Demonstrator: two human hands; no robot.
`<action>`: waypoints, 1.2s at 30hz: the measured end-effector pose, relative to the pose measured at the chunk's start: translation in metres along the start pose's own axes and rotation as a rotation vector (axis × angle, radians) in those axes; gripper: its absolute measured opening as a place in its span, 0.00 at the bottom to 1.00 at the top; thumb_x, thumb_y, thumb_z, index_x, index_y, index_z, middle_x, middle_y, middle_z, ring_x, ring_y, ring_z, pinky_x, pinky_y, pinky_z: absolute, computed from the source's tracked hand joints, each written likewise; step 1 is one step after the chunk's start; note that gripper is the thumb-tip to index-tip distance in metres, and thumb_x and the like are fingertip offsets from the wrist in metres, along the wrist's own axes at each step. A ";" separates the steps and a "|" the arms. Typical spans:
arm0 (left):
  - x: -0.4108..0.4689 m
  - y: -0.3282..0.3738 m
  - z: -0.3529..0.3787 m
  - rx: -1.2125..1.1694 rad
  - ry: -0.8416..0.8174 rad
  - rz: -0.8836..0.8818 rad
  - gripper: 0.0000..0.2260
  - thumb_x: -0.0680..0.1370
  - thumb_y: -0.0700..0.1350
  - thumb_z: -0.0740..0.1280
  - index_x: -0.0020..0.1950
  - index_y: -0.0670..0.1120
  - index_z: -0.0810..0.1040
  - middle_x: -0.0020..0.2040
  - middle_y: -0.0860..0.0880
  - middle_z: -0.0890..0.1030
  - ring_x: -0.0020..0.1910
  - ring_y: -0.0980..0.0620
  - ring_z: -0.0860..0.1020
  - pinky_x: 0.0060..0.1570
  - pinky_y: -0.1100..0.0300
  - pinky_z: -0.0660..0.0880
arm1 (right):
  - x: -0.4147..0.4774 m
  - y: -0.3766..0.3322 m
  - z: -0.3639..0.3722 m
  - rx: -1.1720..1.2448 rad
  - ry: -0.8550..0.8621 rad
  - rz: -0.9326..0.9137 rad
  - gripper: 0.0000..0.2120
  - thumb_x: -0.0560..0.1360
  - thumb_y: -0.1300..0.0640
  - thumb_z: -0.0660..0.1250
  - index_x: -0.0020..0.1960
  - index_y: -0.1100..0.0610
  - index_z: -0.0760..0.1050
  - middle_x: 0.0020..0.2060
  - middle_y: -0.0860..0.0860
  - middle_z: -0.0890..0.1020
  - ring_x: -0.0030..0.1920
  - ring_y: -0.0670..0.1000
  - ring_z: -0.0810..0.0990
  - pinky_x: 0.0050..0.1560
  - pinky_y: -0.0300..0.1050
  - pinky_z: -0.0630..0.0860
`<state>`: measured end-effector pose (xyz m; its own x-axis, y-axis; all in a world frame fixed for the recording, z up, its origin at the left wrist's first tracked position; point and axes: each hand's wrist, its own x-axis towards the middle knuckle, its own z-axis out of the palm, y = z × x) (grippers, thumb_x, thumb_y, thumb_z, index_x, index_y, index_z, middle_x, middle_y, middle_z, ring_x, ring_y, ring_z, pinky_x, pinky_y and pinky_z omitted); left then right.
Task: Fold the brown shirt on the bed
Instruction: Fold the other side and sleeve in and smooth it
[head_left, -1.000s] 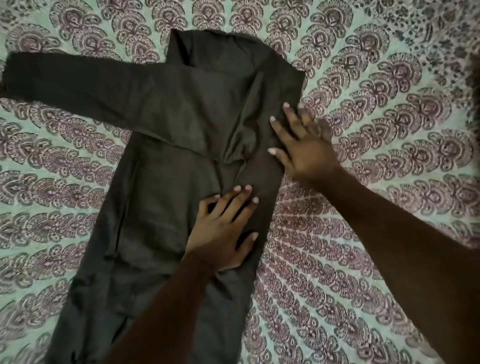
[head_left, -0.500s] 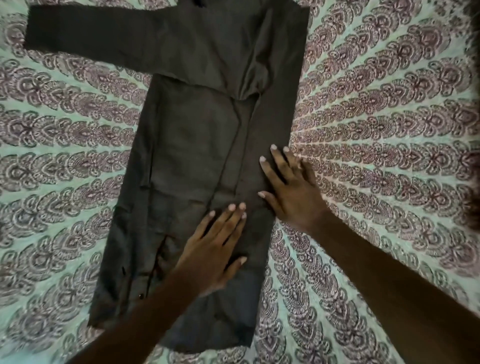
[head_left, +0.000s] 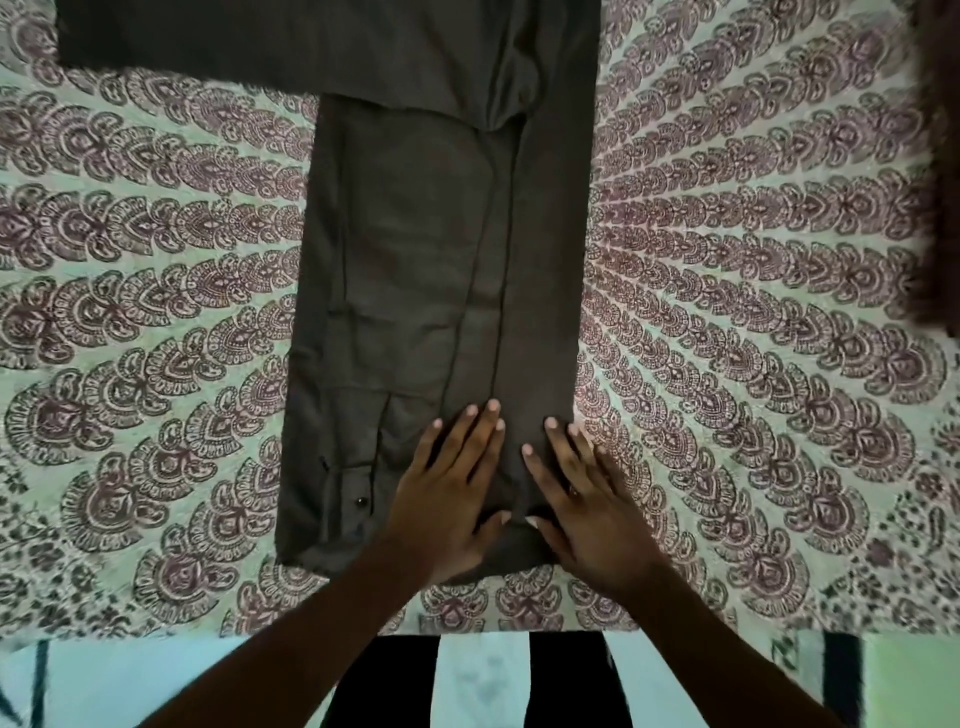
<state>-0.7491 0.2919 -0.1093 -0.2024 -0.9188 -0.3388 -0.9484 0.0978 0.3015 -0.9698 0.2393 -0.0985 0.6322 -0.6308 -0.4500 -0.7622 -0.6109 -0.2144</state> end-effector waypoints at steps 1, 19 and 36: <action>0.001 -0.002 -0.004 -0.018 0.026 0.015 0.36 0.80 0.59 0.61 0.83 0.44 0.58 0.85 0.45 0.53 0.83 0.45 0.54 0.80 0.45 0.50 | 0.001 -0.002 -0.003 0.017 0.013 0.007 0.32 0.84 0.38 0.51 0.84 0.50 0.55 0.84 0.56 0.49 0.84 0.59 0.51 0.79 0.62 0.58; 0.206 -0.275 -0.184 -0.165 0.447 -0.516 0.20 0.81 0.45 0.66 0.70 0.38 0.69 0.71 0.35 0.68 0.68 0.31 0.70 0.65 0.35 0.69 | 0.312 0.018 -0.168 0.264 0.400 0.216 0.33 0.83 0.50 0.64 0.83 0.59 0.56 0.84 0.58 0.52 0.83 0.63 0.49 0.79 0.58 0.59; 0.224 -0.411 -0.222 -0.506 0.519 -1.102 0.42 0.71 0.48 0.76 0.80 0.46 0.58 0.81 0.37 0.54 0.80 0.31 0.52 0.76 0.33 0.54 | 0.381 -0.004 -0.168 0.134 0.383 0.349 0.22 0.85 0.55 0.61 0.76 0.64 0.70 0.75 0.63 0.71 0.76 0.65 0.68 0.75 0.61 0.66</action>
<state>-0.3506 -0.0385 -0.1111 0.8366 -0.4740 -0.2745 -0.3364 -0.8401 0.4255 -0.7023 -0.0794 -0.1231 0.3246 -0.9303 -0.1709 -0.9315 -0.2831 -0.2283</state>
